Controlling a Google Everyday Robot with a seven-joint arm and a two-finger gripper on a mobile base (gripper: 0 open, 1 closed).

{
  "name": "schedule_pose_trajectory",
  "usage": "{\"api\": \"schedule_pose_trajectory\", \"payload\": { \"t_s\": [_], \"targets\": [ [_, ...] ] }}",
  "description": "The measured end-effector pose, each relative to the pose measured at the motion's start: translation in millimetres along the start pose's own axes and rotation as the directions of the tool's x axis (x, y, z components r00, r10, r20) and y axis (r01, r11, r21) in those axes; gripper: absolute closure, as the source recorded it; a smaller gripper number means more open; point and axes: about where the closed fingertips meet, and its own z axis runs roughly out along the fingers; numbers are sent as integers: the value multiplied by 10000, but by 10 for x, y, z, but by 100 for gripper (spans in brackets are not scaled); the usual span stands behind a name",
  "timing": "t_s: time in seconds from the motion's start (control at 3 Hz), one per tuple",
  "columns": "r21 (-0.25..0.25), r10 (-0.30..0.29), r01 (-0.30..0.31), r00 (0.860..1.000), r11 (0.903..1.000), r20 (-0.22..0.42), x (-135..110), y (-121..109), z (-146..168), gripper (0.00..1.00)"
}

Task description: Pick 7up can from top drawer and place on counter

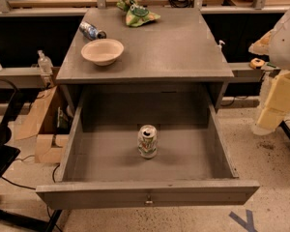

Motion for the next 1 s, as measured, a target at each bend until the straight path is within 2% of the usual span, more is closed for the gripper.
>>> {"api": "schedule_pose_trajectory", "payload": {
  "t_s": [0.33, 0.67, 1.0],
  "targets": [
    [0, 0, 0, 10000, 10000, 0, 0, 0, 0, 0],
    [45, 229, -232, 9974, 9997, 680, 4, -64, 97, 0],
    [-602, 222, -78, 9701, 9982, 2417, -19, -55, 759, 0]
  ]
}}
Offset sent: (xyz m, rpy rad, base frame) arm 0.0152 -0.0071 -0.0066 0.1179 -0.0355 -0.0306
